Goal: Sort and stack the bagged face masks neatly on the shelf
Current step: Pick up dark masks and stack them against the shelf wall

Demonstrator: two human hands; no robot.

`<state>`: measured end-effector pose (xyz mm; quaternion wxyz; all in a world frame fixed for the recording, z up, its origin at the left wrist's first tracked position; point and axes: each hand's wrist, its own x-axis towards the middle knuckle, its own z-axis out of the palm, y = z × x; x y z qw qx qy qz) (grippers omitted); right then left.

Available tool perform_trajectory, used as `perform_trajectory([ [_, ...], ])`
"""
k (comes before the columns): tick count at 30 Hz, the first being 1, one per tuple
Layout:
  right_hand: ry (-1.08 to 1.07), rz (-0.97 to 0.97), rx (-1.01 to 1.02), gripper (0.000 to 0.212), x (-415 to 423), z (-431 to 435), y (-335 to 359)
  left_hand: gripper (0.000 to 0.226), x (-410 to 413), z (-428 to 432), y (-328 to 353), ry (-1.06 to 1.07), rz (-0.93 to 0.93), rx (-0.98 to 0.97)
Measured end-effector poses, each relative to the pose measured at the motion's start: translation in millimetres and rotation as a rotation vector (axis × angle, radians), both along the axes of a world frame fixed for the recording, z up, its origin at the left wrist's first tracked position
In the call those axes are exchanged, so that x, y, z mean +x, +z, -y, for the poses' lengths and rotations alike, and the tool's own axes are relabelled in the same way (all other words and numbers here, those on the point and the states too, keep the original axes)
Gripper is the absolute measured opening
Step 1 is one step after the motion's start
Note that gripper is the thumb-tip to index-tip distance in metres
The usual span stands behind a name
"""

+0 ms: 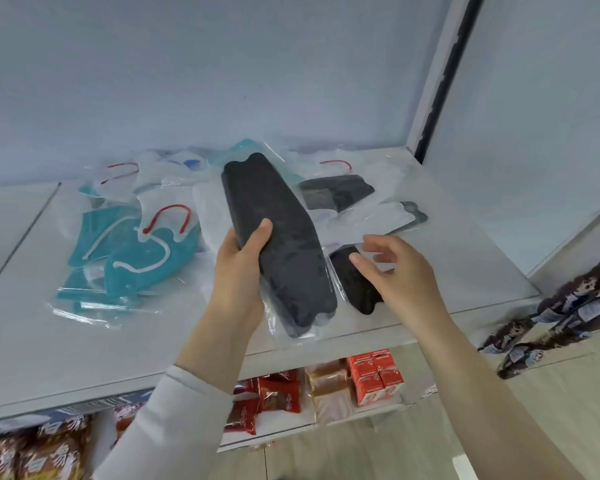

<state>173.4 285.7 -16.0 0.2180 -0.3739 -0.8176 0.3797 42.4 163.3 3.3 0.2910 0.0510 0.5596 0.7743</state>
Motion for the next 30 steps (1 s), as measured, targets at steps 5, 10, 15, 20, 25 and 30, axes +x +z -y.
perform_trajectory([
  [5, -0.053, 0.471, 0.213, 0.07, 0, -3, -14, 0.027, -22, 18, 0, 0.096, 0.008, 0.013],
  [10, -0.098, 0.264, 0.06, 0.032, -3, -11, -7, 0.035, -19, 14, -4, 0.038, 0.021, 0.008],
  [15, -0.111, 0.078, -0.131, 0.017, 5, -16, 9, 0.028, -7, 0, -8, -0.055, 0.03, 0.021],
  [20, -0.067, 0.17, -0.078, 0.015, 27, -15, 31, 0.028, -2, -18, -10, -0.133, 0.037, -0.029],
  [25, -0.188, 0.356, 0.248, 0.024, 64, -28, 49, 0.022, -4, -20, -13, -0.142, 0.026, -0.122],
  [30, -0.232, 0.284, 0.3, 0.019, 87, -31, 72, 0.028, -4, -20, -13, -0.143, 0.021, -0.152],
])
